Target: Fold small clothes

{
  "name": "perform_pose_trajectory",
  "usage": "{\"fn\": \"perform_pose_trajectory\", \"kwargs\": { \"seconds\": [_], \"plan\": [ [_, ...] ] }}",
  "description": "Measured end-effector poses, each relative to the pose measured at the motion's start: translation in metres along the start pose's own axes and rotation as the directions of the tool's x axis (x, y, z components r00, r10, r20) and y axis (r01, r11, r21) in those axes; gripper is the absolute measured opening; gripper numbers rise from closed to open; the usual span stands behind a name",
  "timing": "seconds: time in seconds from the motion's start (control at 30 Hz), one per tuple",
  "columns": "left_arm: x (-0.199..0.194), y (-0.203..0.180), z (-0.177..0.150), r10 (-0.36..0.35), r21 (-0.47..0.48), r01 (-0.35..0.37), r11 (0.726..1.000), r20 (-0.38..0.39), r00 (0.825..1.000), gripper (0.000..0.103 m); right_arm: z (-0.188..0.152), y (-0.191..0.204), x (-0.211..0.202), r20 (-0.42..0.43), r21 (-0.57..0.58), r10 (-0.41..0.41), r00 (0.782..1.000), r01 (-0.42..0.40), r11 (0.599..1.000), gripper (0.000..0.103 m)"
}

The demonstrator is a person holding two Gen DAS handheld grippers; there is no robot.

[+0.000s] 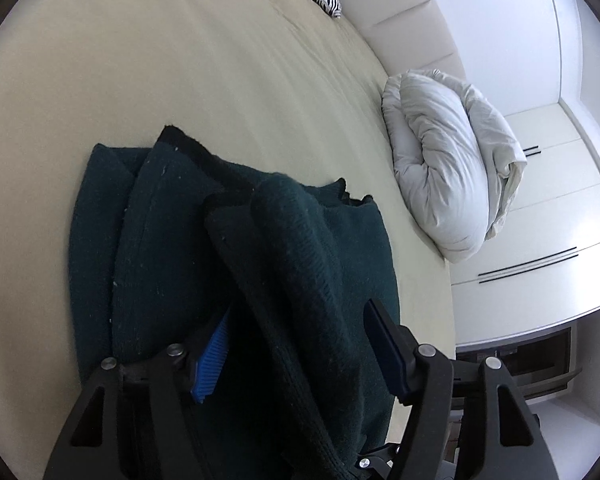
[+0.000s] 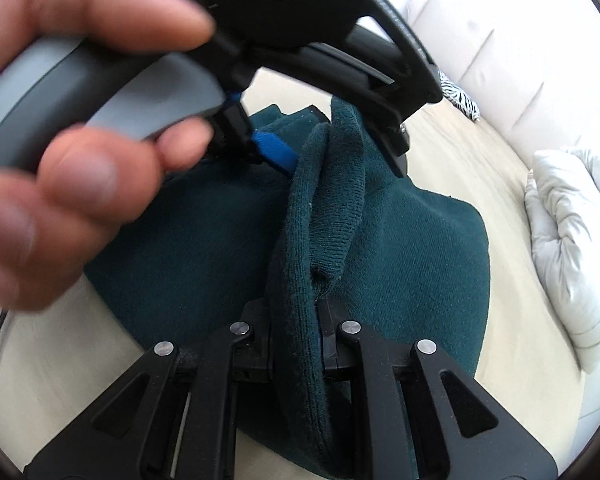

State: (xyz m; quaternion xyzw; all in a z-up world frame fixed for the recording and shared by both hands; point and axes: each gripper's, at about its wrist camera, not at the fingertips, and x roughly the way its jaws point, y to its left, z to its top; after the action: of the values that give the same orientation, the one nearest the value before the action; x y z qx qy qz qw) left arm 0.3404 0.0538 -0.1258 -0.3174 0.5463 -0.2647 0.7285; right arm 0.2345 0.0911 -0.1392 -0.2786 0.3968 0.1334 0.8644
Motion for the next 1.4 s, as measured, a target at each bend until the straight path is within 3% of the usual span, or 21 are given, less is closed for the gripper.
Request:
{"fn": "perform_pose_trajectory", "kwargs": {
  "seconds": [0.03,0.1,0.17,0.2,0.37,0.47,0.53,0.6,0.7,0.77,0.8,0.93,0.97,1.0,1.1,1.13,1.27,1.33,1.4],
  "plan": [
    [0.001,0.0,0.001,0.013,0.004,-0.013,1.0,-0.007,1.0,0.066,0.0,0.0,0.0,0.002,-0.007,-0.005,1.0,0.005,1.0,0.012],
    [0.001,0.003,0.003,0.021,-0.005,-0.021,1.0,-0.014,1.0,0.052,-0.002,0.005,-0.003,0.007,-0.034,-0.025,1.0,0.026,0.999,0.012],
    [-0.002,0.011,0.002,0.007,-0.03,-0.007,1.0,-0.019,1.0,0.023,-0.002,0.016,-0.008,0.015,-0.069,-0.049,0.999,0.05,0.996,0.012],
    [-0.003,0.013,0.002,0.016,-0.031,-0.016,0.999,-0.017,1.0,0.02,-0.004,0.018,-0.007,0.017,-0.087,-0.058,0.998,0.059,0.994,0.012],
    [-0.011,0.016,0.0,0.016,-0.03,-0.016,0.999,-0.001,1.0,0.014,-0.005,0.027,-0.015,0.035,-0.115,-0.039,0.999,0.043,0.992,0.017],
    [-0.018,0.022,0.001,0.017,-0.023,-0.017,1.0,0.004,1.0,0.013,-0.007,0.018,-0.036,0.059,-0.047,0.097,0.994,-0.094,0.994,0.019],
    [-0.022,0.028,0.002,0.02,-0.023,-0.02,1.0,0.006,1.0,0.013,-0.011,0.004,-0.052,0.084,0.041,0.206,0.975,-0.21,0.977,0.02],
    [-0.028,0.033,0.004,0.022,-0.024,-0.021,0.999,0.012,1.0,0.013,-0.016,-0.021,-0.066,0.143,0.152,0.301,0.943,-0.322,0.935,0.02],
    [-0.039,0.038,0.01,0.018,-0.019,-0.017,1.0,0.028,0.999,0.013,-0.023,-0.06,-0.071,0.223,0.302,0.365,0.904,-0.42,0.856,0.02],
    [-0.047,0.038,0.014,0.022,-0.009,-0.022,1.0,0.038,0.999,0.013,-0.025,-0.076,-0.07,0.261,0.352,0.433,0.863,-0.503,0.79,0.023],
    [-0.051,0.039,0.017,0.026,-0.001,-0.026,1.0,0.04,0.999,0.013,-0.026,-0.078,-0.068,0.275,0.345,0.483,0.831,-0.554,0.758,0.023],
    [-0.053,0.049,0.026,0.033,0.007,-0.033,0.999,0.017,0.999,0.013,-0.03,-0.069,-0.067,0.302,0.265,0.692,0.656,-0.755,0.6,0.024],
    [-0.051,0.053,0.027,0.035,0.001,-0.035,0.999,0.006,0.999,0.013,-0.032,-0.064,-0.069,0.314,0.264,0.699,0.642,-0.767,0.585,0.024],
    [-0.047,0.058,0.028,0.038,-0.009,-0.038,0.999,-0.004,0.999,0.013,-0.033,-0.063,-0.067,0.318,0.274,0.679,0.662,-0.749,0.603,0.025],
    [-0.043,0.067,0.03,0.036,-0.005,-0.036,0.999,0.003,0.999,0.013,-0.026,-0.05,-0.056,0.231,0.337,0.572,0.787,-0.617,0.712,0.028],
    [-0.042,0.07,0.031,0.034,-0.015,-0.034,0.999,0.004,0.999,0.013,-0.025,-0.046,-0.052,0.209,0.356,0.546,0.811,-0.584,0.73,0.028],
    [-0.043,0.076,0.033,0.039,-0.019,-0.039,0.999,0.012,0.999,0.013,-0.008,-0.034,-0.028,0.153,0.414,0.506,0.849,-0.52,0.747,0.027],
    [-0.042,0.079,0.033,0.047,-0.017,-0.047,0.999,0.008,0.999,0.013,-0.008,-0.028,-0.017,0.137,0.449,0.538,0.832,-0.536,0.715,0.027],
    [-0.045,0.084,0.029,0.043,-0.026,-0.043,0.999,0.017,0.999,0.016,-0.009,-0.02,-0.016,0.131,0.448,0.526,0.84,-0.523,0.725,0.028]
  ]
}}
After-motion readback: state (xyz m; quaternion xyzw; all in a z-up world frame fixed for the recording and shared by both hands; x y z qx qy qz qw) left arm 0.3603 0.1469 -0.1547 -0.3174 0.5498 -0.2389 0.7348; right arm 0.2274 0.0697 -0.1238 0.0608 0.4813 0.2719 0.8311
